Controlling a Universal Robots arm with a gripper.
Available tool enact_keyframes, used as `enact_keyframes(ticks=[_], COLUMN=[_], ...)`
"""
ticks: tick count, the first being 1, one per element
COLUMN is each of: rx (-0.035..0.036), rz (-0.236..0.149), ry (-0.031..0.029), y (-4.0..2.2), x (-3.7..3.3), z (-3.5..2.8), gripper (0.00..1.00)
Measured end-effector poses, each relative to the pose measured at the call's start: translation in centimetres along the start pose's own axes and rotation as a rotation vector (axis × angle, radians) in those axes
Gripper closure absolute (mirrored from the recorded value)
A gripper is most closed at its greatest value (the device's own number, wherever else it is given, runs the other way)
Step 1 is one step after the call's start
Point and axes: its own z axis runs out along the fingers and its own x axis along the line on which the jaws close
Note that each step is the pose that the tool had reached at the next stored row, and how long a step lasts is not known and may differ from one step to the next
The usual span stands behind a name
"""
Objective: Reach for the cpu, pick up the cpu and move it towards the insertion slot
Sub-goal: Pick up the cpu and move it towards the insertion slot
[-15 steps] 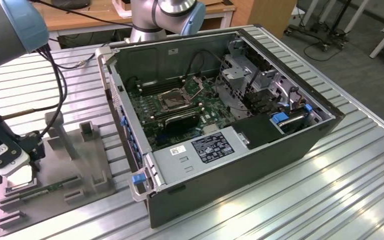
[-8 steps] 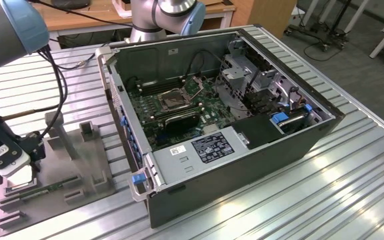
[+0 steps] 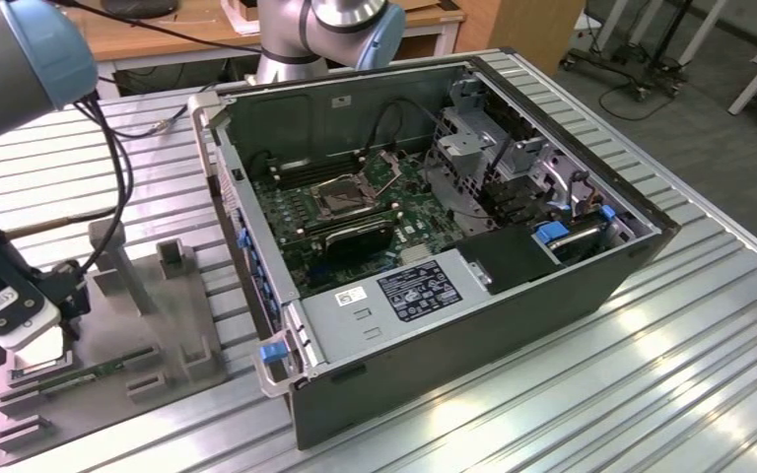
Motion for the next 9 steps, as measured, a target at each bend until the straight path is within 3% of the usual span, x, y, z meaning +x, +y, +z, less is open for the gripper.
enact_keyframes(ticks=[9], rx=[0.0000], rz=[0.000], ry=[0.0001], y=[-0.01], x=[0.09], z=[0.36], gripper=[0.29])
